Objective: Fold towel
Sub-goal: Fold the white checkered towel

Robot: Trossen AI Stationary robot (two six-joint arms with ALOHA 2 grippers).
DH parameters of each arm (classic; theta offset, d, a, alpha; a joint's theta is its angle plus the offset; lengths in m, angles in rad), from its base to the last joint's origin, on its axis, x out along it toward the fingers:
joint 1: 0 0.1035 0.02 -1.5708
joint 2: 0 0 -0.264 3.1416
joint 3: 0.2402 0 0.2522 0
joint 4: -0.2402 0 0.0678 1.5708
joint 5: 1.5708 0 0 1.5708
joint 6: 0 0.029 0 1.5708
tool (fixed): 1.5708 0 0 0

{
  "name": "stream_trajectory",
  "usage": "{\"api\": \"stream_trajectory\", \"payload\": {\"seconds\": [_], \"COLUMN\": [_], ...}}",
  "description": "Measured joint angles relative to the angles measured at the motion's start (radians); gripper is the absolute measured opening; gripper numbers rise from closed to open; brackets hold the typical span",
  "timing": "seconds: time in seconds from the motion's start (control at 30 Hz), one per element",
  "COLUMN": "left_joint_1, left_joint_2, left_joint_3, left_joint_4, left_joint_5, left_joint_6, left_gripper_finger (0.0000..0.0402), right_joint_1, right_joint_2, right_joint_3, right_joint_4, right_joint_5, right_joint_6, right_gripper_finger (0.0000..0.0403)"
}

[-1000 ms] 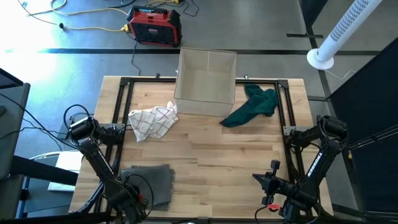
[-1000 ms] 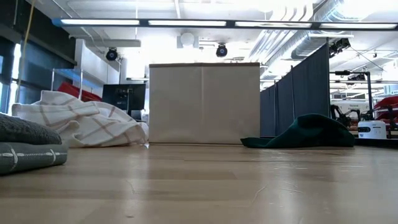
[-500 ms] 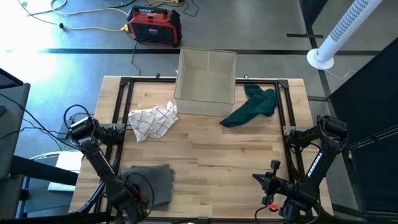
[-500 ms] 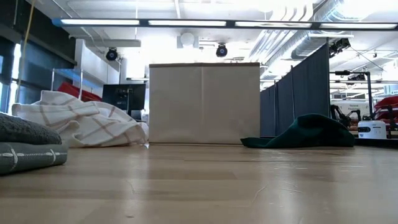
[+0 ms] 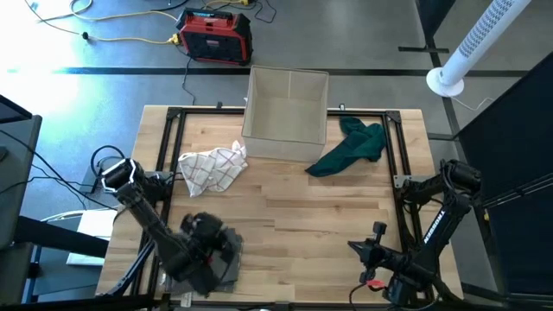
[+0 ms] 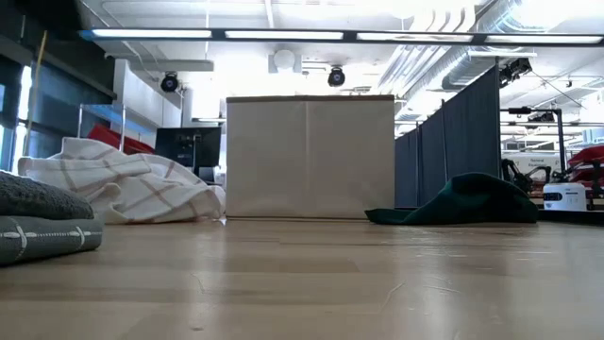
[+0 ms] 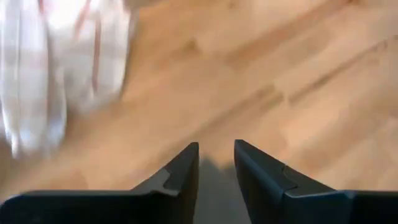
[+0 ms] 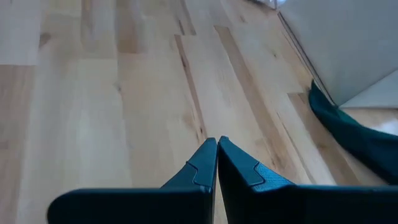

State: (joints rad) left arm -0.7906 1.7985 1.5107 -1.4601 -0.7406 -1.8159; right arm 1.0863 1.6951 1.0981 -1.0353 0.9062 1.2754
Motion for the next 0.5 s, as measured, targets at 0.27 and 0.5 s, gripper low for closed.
{"api": "stream_trajectory", "payload": {"seconds": [0.27, 0.5], "left_joint_1": [0.228, 0.402], "left_joint_2": [0.001, 0.001], "left_joint_3": [0.0, 0.0], "left_joint_4": [0.112, 0.168], "left_joint_5": [-0.048, -0.032], "left_joint_6": [0.559, 0.987], "left_gripper_finger": [0.0034, 0.0002], "right_joint_1": [-0.145, -0.316], "right_joint_2": [-0.072, -0.24], "right_joint_3": [0.0, 0.0], "right_joint_4": [-0.027, -0.089], "right_joint_5": [-0.009, -0.074], "right_joint_6": [-0.084, -0.096], "right_gripper_finger": [0.0, 0.0]}}
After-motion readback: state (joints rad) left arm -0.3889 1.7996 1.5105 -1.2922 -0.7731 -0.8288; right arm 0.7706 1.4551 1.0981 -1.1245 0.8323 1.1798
